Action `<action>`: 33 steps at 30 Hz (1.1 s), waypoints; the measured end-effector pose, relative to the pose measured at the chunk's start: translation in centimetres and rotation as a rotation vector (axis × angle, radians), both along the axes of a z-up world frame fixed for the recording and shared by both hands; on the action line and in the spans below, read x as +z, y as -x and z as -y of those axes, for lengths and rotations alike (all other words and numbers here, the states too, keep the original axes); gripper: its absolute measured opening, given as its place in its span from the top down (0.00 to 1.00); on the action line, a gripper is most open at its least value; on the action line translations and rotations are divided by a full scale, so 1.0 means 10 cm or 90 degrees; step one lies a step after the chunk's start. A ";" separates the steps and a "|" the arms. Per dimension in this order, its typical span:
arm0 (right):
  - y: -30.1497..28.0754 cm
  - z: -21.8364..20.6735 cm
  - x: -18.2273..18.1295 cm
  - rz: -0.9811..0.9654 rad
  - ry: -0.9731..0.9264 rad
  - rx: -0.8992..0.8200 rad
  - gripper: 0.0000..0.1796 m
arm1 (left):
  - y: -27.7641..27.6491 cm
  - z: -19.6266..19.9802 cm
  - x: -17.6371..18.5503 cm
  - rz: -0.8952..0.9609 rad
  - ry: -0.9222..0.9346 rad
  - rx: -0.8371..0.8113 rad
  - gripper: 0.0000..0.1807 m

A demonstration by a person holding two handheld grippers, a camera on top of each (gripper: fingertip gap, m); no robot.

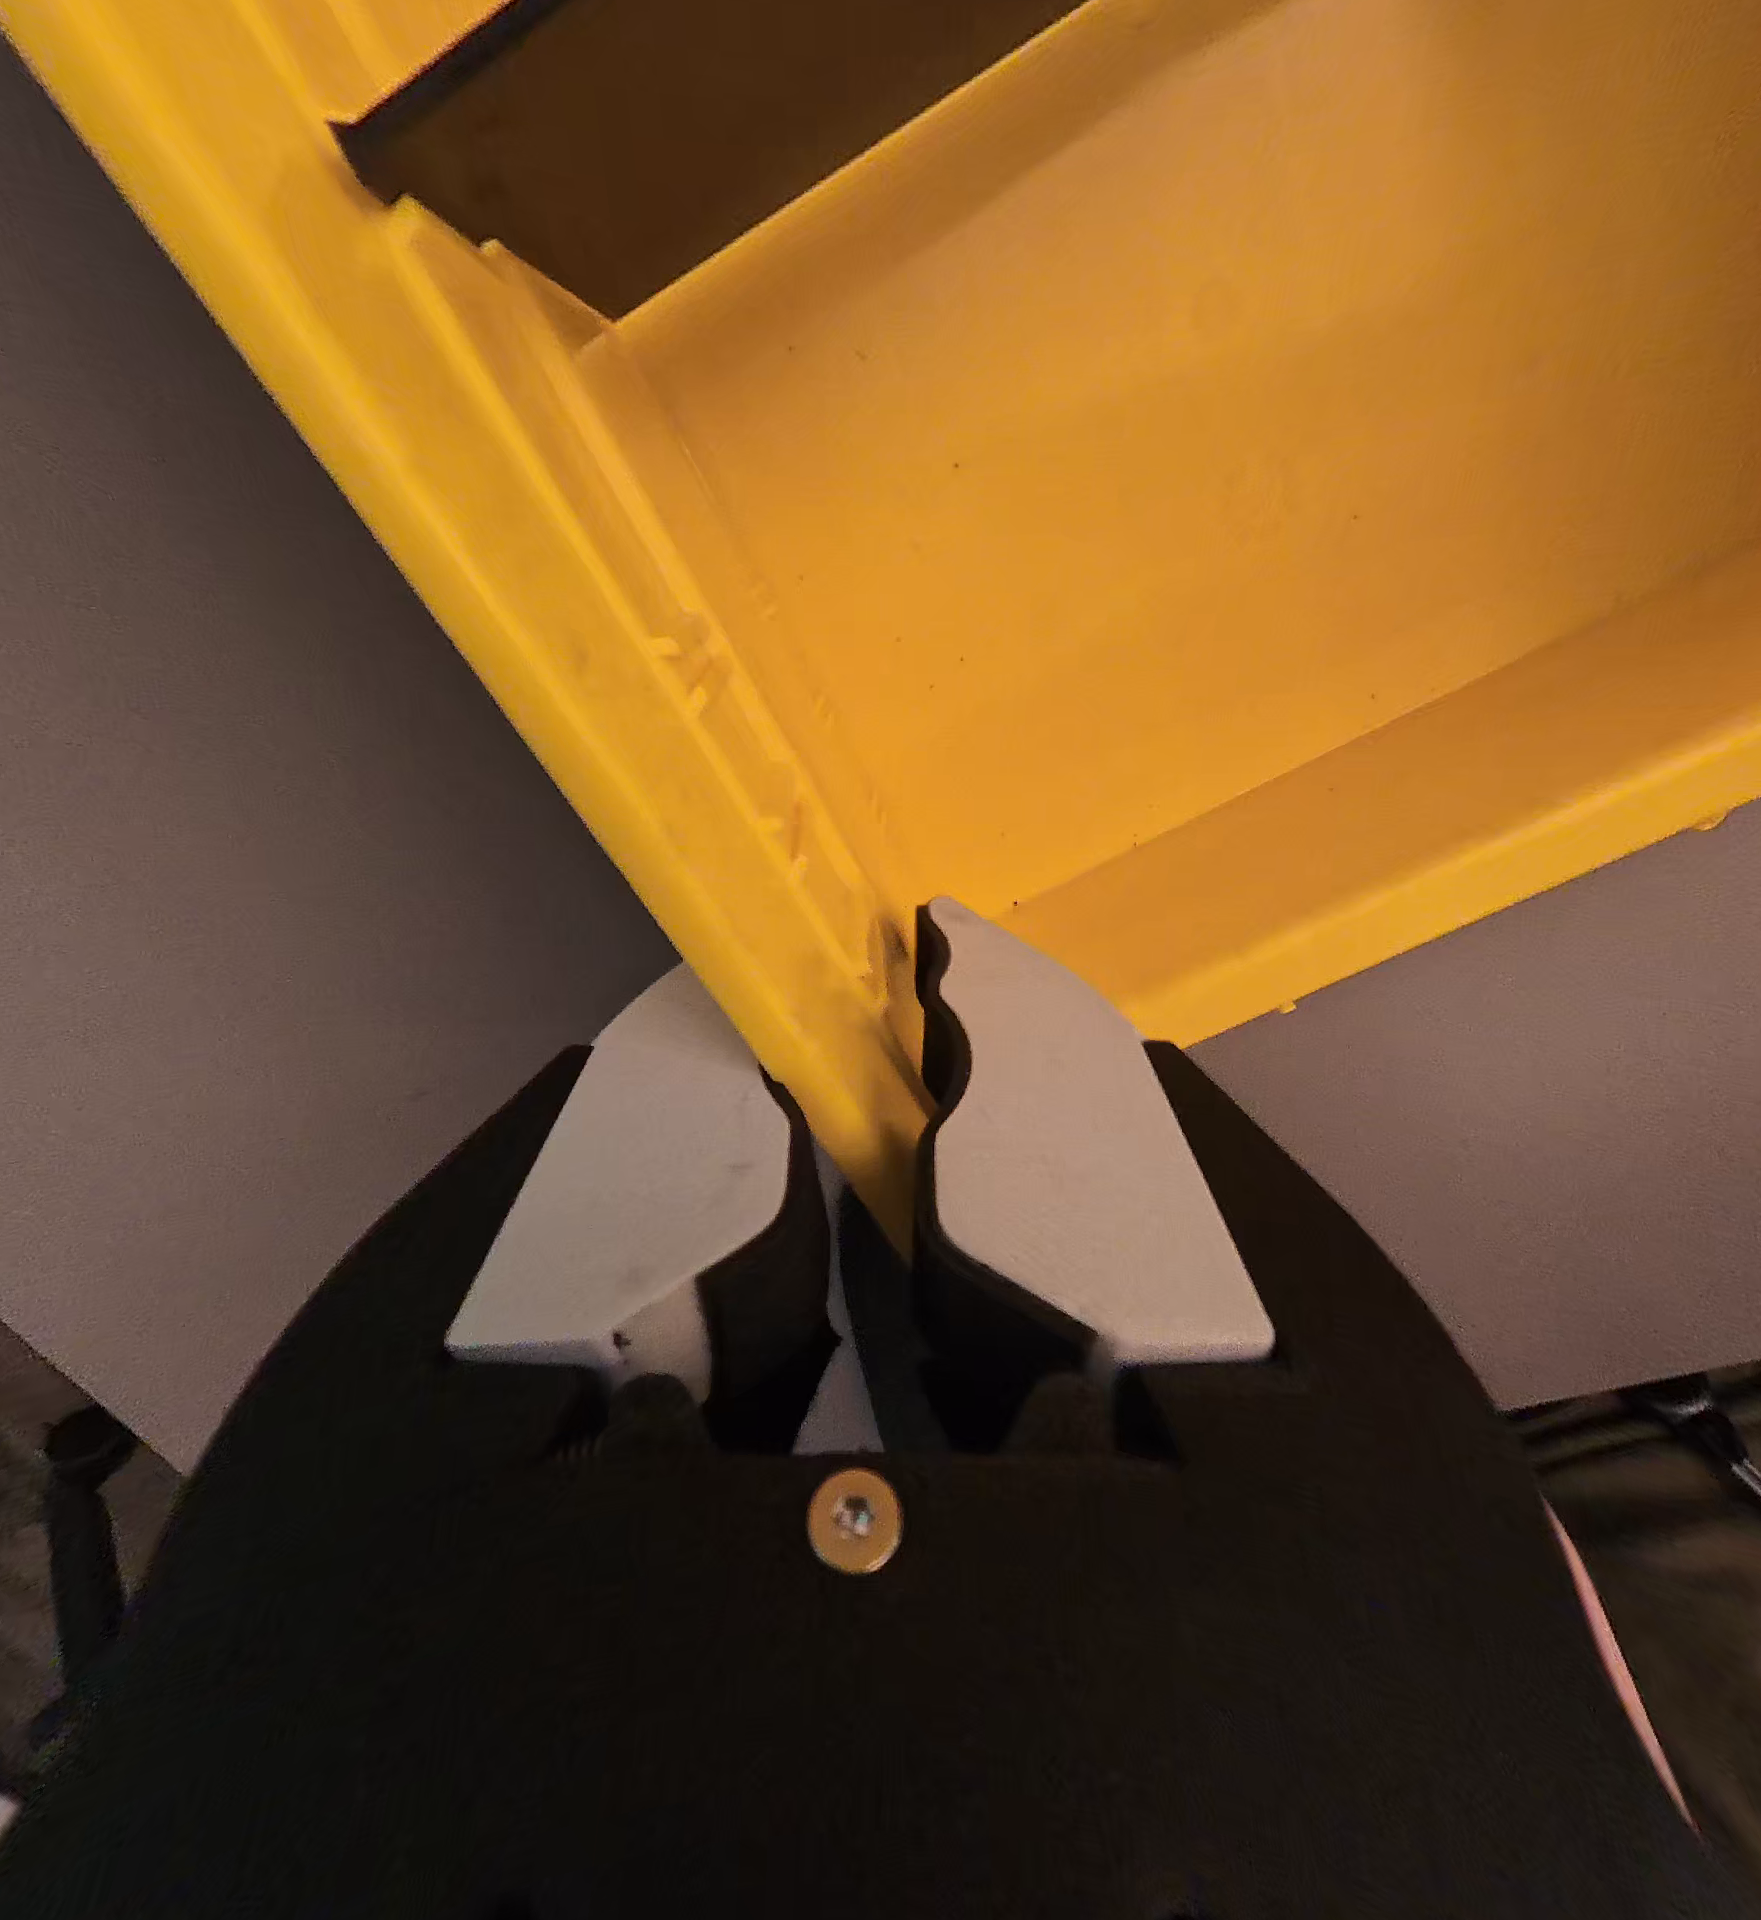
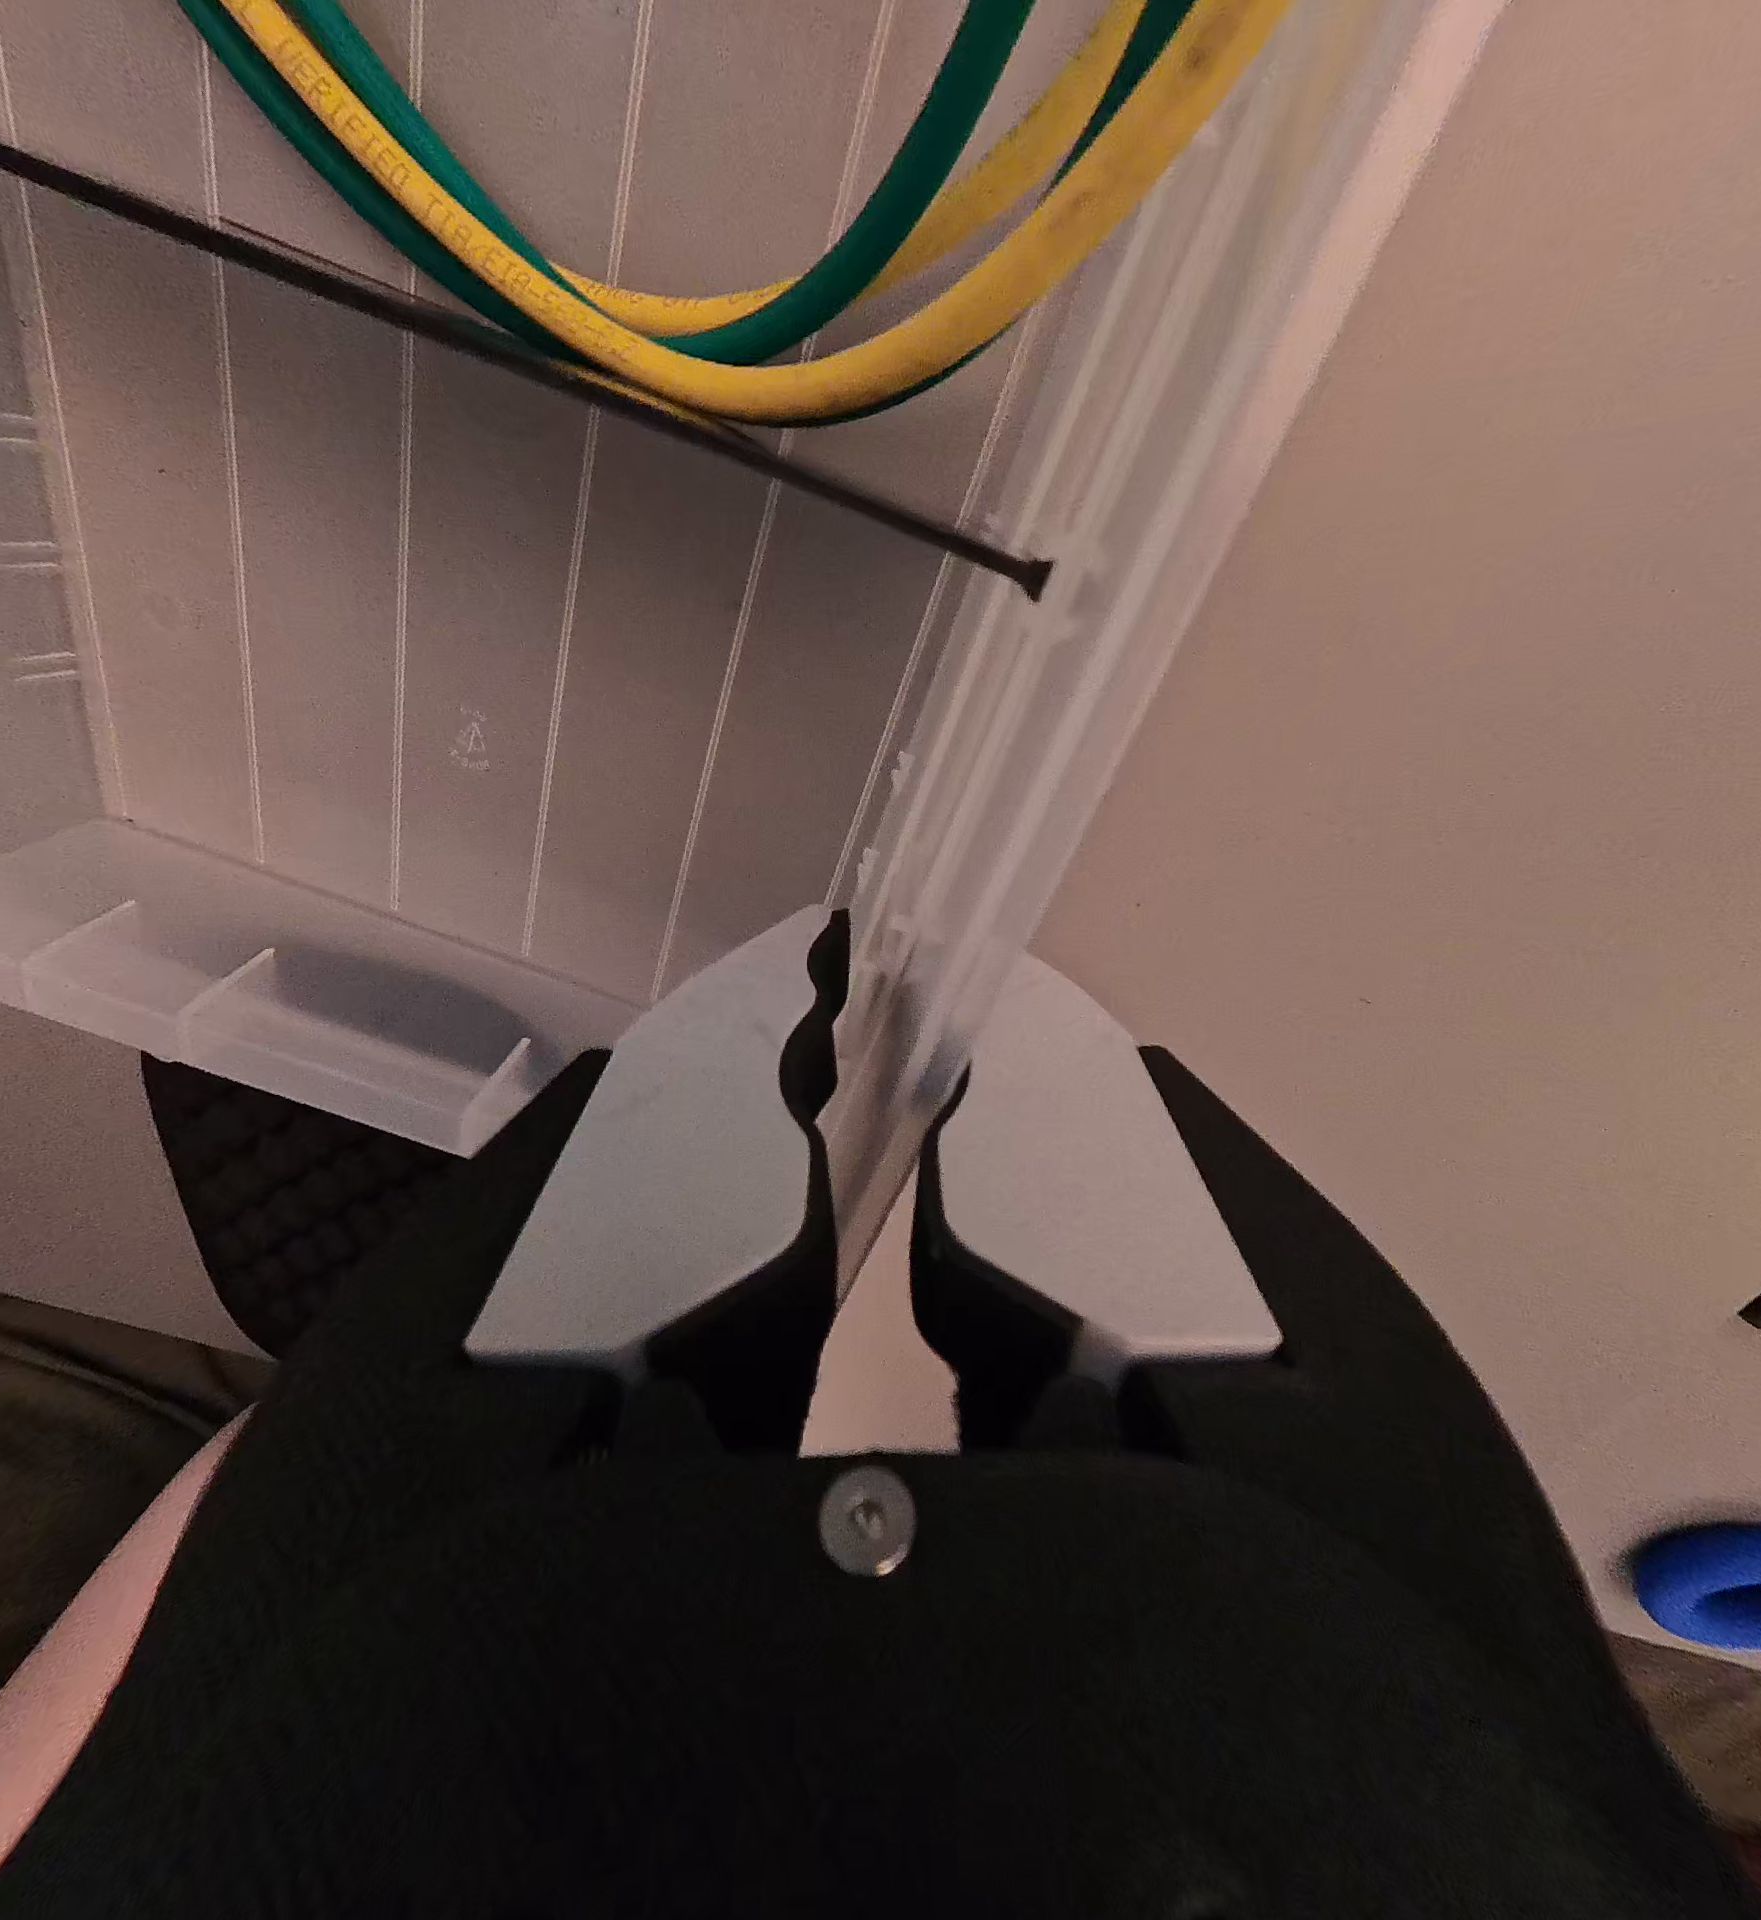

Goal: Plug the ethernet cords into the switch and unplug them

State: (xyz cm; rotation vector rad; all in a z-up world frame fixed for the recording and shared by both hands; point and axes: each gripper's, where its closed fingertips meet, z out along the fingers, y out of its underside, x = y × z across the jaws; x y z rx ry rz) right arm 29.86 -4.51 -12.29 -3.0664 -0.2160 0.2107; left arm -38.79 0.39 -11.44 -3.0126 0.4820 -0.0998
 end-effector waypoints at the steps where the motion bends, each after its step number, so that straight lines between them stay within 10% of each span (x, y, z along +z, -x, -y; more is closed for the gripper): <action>1: 0.02 0.00 0.00 0.001 0.003 0.007 0.94 | -0.03 0.01 0.00 -0.001 0.005 -0.007 0.92; 26: 1.34 -0.23 0.04 0.001 -0.010 0.165 0.87 | -0.94 0.31 0.01 -0.015 0.101 -0.266 0.84; 33: 1.68 -0.59 1.10 0.102 -0.351 0.050 0.76 | -0.94 0.28 0.21 0.053 0.048 -0.216 0.77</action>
